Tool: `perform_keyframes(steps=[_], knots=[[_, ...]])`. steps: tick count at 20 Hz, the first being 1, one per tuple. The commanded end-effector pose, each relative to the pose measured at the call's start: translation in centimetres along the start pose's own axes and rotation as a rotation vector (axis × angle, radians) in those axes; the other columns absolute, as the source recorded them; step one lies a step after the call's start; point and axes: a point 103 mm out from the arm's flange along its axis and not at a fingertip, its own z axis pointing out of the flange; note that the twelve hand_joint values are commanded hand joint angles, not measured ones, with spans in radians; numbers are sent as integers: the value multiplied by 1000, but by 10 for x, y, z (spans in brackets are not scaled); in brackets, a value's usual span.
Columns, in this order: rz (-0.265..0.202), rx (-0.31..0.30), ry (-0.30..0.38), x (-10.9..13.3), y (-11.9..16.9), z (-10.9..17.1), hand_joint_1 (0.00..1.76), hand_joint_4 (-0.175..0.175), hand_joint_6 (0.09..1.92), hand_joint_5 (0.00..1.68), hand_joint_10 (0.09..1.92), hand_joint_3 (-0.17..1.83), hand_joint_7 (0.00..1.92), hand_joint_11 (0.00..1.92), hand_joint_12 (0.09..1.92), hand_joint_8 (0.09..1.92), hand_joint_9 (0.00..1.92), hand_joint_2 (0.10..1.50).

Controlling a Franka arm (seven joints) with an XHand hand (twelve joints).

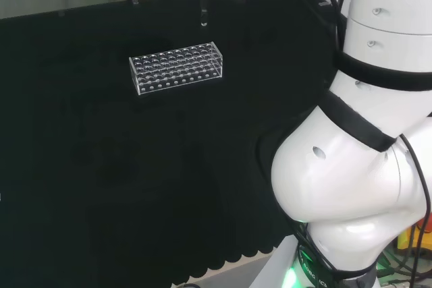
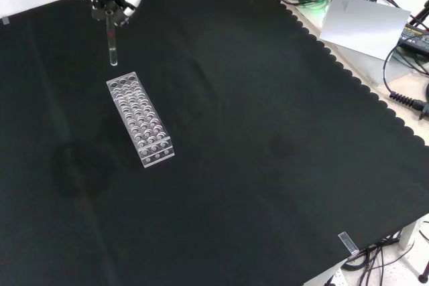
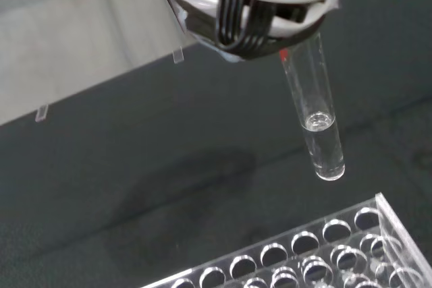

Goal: Shake the test tube.

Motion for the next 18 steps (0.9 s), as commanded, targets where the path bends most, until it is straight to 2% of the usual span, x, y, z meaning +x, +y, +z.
perform_keyframes(steps=[1,7,15,18], knots=[[-12,-27,-5,-1,-13,-37,1327,-175,87,1380,384,381,1404,1263,855,604,1693,783],[-52,-25,18,26,-29,-49,1327,-175,87,1381,388,385,1406,1265,858,602,1691,781],[-196,37,40,107,-49,-28,1328,-175,87,1384,393,393,1408,1266,862,600,1688,776],[-234,45,53,128,-52,-27,1328,-175,87,1385,395,396,1408,1266,863,600,1688,774]])
